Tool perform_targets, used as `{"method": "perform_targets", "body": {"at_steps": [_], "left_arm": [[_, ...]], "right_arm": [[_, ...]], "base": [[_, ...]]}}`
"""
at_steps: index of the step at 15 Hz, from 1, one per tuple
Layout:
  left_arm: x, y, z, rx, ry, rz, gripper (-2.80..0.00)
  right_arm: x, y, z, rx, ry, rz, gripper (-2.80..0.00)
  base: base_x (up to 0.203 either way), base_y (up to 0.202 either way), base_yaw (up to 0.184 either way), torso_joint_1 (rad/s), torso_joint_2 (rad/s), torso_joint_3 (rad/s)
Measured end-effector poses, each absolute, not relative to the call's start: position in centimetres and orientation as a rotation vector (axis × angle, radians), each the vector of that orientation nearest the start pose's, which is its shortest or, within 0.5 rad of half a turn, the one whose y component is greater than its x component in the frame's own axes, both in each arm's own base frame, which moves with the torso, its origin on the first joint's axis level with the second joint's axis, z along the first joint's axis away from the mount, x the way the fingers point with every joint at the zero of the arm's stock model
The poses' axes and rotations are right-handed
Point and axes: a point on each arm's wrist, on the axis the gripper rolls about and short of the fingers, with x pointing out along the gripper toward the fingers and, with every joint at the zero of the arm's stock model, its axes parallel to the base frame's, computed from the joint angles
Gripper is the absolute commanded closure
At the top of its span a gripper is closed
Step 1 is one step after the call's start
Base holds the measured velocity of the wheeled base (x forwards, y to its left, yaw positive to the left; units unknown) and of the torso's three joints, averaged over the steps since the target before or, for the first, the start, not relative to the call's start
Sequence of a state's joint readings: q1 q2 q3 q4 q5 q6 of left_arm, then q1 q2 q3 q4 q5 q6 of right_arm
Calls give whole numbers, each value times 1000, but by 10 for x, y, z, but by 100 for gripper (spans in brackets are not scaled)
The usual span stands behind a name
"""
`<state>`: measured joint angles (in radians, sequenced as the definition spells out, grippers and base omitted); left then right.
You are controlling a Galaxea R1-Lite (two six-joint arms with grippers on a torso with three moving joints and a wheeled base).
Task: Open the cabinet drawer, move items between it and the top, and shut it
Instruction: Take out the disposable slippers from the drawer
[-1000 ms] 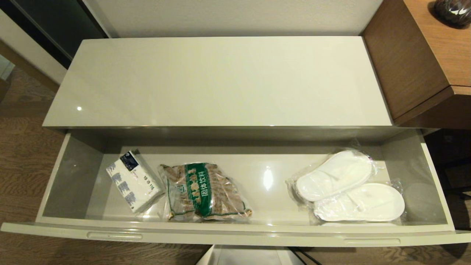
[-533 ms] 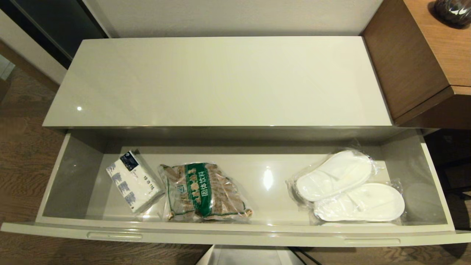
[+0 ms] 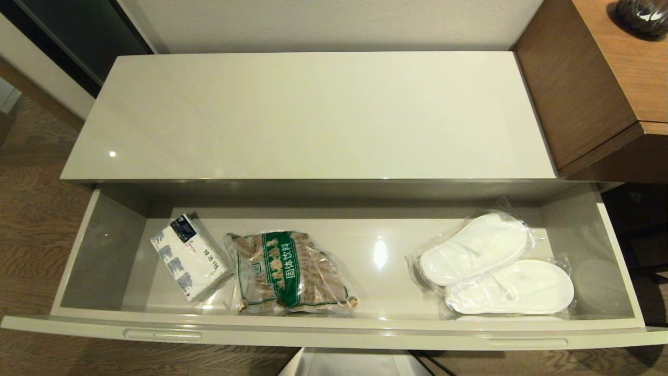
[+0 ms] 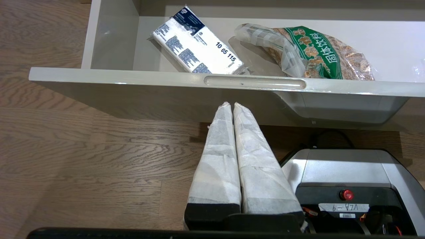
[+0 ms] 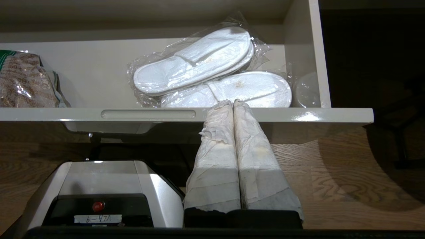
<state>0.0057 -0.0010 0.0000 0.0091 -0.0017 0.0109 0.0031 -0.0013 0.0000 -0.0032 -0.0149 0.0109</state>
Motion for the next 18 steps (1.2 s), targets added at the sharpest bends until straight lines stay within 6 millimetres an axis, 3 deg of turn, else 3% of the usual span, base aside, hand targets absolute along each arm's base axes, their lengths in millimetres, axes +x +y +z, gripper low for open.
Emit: {"method": "perform_targets", "body": {"at_steps": [18], "left_arm": [[-23, 0, 75, 11, 8, 4, 0]], "right_arm": [[-23, 0, 76, 11, -5, -12, 0]], "base": [[0, 0, 0, 0, 0, 0]]}}
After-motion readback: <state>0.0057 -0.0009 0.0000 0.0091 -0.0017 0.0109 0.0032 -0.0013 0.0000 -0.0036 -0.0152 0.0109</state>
